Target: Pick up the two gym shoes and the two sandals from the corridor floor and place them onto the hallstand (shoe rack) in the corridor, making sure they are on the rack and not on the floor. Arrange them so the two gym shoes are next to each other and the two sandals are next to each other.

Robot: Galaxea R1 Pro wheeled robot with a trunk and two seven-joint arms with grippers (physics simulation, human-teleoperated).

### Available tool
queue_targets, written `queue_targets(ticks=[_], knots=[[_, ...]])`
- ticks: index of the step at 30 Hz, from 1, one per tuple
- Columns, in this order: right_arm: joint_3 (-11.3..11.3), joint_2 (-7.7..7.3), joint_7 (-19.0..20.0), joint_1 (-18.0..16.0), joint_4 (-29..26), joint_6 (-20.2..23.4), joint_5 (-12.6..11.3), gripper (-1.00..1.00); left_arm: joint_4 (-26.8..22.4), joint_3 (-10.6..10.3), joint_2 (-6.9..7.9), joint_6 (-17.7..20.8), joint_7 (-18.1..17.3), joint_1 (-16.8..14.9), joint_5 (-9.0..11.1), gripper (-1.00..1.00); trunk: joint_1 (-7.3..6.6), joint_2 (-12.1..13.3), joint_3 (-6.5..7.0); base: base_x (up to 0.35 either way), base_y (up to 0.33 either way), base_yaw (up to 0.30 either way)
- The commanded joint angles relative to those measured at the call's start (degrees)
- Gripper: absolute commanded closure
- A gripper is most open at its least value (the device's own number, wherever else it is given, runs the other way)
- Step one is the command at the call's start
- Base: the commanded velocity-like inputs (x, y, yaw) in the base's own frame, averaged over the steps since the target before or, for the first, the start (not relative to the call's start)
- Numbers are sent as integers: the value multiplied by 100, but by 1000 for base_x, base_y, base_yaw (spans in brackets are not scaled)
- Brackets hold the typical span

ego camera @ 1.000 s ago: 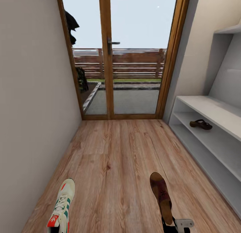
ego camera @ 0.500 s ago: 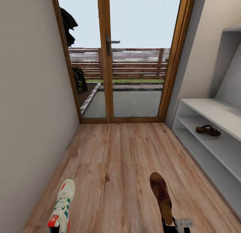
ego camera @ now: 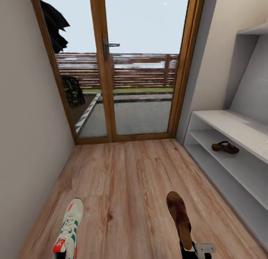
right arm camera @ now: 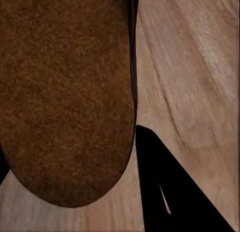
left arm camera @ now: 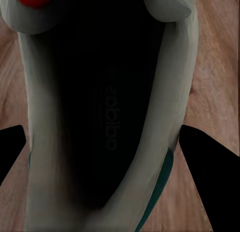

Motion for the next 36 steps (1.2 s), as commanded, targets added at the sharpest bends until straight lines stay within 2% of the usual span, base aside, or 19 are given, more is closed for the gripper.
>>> queue_targets(ticks=[1, 25, 36], knots=[[-47, 4, 35, -5, 7, -16, 18, 100, -9, 36, -7, -19, -26, -2, -57, 100, 3, -2, -4, 339, 82, -262], [-45, 9, 43, -5, 12, -16, 18, 100, -9, 54, -10, -19, -26, -2, -48, 100, 3, -2, -4, 283, 195, -263], [-44, 9, 44, -5, 12, -16, 18, 100, -9, 54, -10, -19, -26, -2, -48, 100, 3, -2, -4, 108, 96, -263]])
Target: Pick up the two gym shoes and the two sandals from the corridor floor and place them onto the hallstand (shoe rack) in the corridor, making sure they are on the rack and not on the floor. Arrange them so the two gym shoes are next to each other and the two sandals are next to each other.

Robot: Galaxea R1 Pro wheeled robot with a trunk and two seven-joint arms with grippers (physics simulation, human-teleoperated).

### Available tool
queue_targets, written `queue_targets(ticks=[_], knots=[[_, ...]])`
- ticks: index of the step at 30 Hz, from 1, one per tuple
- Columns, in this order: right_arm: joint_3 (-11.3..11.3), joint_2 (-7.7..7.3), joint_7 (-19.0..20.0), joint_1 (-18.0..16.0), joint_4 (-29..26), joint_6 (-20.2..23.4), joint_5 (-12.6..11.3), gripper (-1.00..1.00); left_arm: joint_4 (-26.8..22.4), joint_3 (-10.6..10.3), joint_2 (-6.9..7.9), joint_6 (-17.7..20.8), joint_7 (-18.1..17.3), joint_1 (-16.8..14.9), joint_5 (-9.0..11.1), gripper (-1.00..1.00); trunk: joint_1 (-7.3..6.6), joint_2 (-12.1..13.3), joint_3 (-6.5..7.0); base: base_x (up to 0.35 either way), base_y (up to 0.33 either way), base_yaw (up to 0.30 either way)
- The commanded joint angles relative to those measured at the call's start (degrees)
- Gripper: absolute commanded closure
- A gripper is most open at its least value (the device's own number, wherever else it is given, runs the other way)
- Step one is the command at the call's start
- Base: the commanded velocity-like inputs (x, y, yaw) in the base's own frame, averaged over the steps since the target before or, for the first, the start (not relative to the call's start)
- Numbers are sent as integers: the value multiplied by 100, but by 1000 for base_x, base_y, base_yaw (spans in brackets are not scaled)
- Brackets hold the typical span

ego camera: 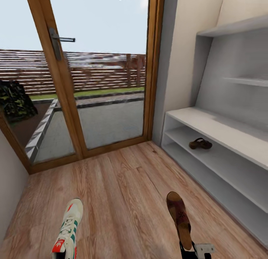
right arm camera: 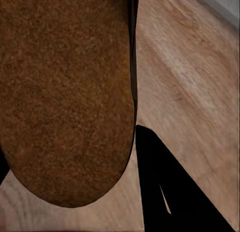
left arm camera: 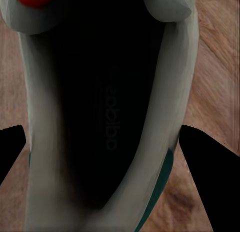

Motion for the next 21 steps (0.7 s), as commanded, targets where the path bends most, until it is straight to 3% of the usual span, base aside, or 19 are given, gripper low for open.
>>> queue_targets(ticks=[1, 21], knots=[[-47, 4, 35, -5, 6, -16, 18, 100, -10, 36, -7, -19, -26, -2, -57, 100, -1, -2, -4, 11, 9, -263], [-49, 4, 35, -5, 6, -16, 18, 100, -10, 36, -7, -19, -26, -2, -57, 100, -1, -2, -4, 1, 1, -263]])
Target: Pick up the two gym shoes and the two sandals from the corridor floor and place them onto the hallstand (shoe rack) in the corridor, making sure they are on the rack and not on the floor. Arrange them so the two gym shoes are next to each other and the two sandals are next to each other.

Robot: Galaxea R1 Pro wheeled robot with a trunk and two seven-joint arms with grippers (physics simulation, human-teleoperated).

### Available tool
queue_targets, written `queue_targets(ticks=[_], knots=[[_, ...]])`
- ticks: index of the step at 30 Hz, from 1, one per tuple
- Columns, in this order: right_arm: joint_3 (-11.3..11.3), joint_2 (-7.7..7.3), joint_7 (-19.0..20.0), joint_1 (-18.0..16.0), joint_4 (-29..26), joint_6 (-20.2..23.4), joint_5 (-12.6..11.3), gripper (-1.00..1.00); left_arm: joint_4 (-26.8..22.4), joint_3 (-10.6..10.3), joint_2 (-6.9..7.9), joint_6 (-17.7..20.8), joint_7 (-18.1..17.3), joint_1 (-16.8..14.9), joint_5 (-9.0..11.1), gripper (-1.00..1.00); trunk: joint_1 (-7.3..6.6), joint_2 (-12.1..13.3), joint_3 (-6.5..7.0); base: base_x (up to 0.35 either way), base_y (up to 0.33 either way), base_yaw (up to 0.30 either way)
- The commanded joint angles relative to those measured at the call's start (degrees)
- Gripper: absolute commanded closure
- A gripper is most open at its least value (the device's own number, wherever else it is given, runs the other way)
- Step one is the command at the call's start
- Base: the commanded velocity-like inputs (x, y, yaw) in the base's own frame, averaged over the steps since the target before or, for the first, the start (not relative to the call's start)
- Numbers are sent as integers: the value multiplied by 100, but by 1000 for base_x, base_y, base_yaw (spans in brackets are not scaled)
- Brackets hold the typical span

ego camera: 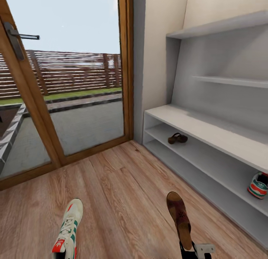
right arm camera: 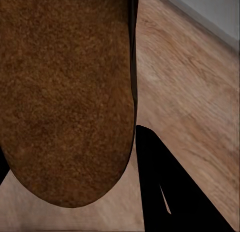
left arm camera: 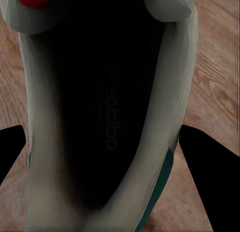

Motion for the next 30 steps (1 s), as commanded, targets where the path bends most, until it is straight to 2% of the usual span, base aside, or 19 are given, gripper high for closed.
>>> queue_targets(ticks=[1, 17, 30], knots=[[-47, 4, 36, -5, 5, -16, 17, 100, -10, 37, -9, -19, -26, -2, -59, 100, -1, -2, -4, 0, 0, -263], [-47, 4, 36, -5, 5, -16, 17, 100, -10, 37, -9, -21, -27, -2, -59, 100, -1, -2, -4, 0, 7, -263], [-47, 4, 36, -5, 5, -16, 17, 100, -10, 37, -10, -19, -26, -2, -59, 100, -1, -2, -4, 0, 281, -263]])
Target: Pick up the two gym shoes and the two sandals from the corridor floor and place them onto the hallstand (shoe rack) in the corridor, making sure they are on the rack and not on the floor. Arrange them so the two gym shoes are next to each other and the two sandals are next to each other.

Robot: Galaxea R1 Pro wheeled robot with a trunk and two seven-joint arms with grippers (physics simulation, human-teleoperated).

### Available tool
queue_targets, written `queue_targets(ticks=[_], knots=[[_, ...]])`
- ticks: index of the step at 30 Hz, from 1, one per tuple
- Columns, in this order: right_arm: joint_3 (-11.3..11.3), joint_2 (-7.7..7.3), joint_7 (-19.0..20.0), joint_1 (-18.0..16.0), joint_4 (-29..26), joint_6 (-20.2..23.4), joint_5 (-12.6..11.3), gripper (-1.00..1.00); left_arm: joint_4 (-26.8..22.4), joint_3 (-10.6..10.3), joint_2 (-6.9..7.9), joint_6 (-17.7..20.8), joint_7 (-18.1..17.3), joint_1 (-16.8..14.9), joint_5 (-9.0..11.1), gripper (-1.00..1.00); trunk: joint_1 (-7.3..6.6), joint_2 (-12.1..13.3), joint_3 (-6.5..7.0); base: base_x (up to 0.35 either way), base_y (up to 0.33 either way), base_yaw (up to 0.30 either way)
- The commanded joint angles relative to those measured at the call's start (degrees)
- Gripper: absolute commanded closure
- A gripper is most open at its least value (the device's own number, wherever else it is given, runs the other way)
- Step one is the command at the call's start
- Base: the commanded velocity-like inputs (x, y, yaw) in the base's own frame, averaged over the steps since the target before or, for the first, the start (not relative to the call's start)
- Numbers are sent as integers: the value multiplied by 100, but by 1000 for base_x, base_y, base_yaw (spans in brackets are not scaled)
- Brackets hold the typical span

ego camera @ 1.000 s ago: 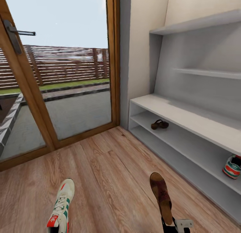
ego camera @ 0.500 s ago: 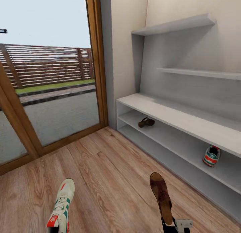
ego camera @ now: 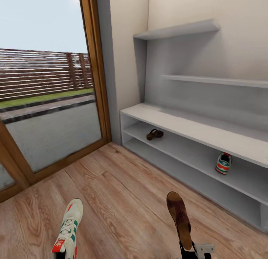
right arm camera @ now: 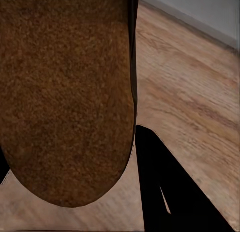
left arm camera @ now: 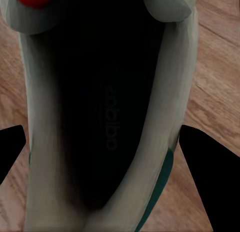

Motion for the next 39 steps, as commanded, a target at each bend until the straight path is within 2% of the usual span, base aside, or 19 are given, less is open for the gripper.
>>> queue_targets(ticks=[1, 17, 39], knots=[[-46, 3, 36, -5, 4, -16, 17, 100, -5, 34, -8, -21, -23, -2, -59, 100, -1, -2, -4, 0, 306, -263], [-46, 3, 36, -5, 4, -16, 17, 100, -5, 34, -3, -21, -23, -2, -59, 100, -1, -2, -4, 0, 278, -263], [-46, 3, 36, -5, 4, -16, 17, 100, -5, 34, -5, -21, -23, -2, -59, 100, -1, -2, -4, 0, 18, -263]])
